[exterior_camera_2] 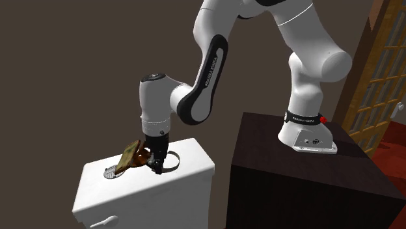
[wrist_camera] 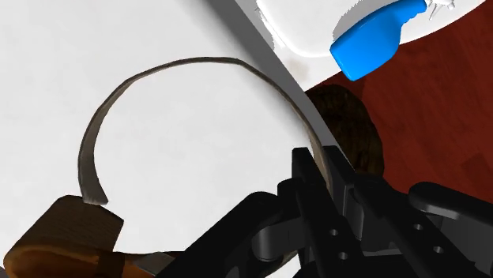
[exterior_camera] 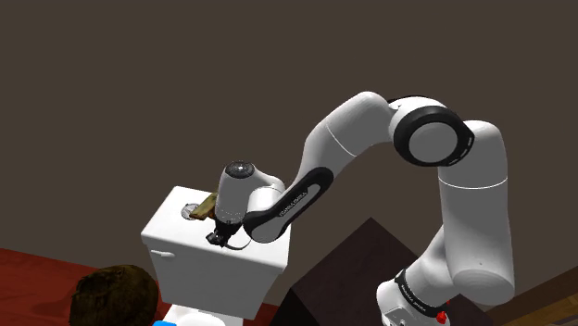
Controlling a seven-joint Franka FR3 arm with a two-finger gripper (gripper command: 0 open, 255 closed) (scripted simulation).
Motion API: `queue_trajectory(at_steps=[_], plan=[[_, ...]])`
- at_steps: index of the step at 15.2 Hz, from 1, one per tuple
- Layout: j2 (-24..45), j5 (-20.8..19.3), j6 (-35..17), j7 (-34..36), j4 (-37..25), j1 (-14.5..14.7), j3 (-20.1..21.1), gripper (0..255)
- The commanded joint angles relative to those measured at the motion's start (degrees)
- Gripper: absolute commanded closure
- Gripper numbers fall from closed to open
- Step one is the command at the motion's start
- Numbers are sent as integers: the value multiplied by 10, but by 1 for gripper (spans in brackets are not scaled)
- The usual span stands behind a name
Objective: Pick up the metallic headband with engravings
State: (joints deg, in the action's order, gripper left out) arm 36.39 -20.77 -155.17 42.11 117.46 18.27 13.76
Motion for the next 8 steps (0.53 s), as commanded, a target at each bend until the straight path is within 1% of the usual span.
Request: queue_trajectory(at_steps=[1, 6, 8], plan=[[-15, 6, 11, -5, 5, -5, 7, 255], [-49, 21, 36, -16, 14, -17, 22, 255], [-50, 21, 36, -16, 15, -18, 23, 255]])
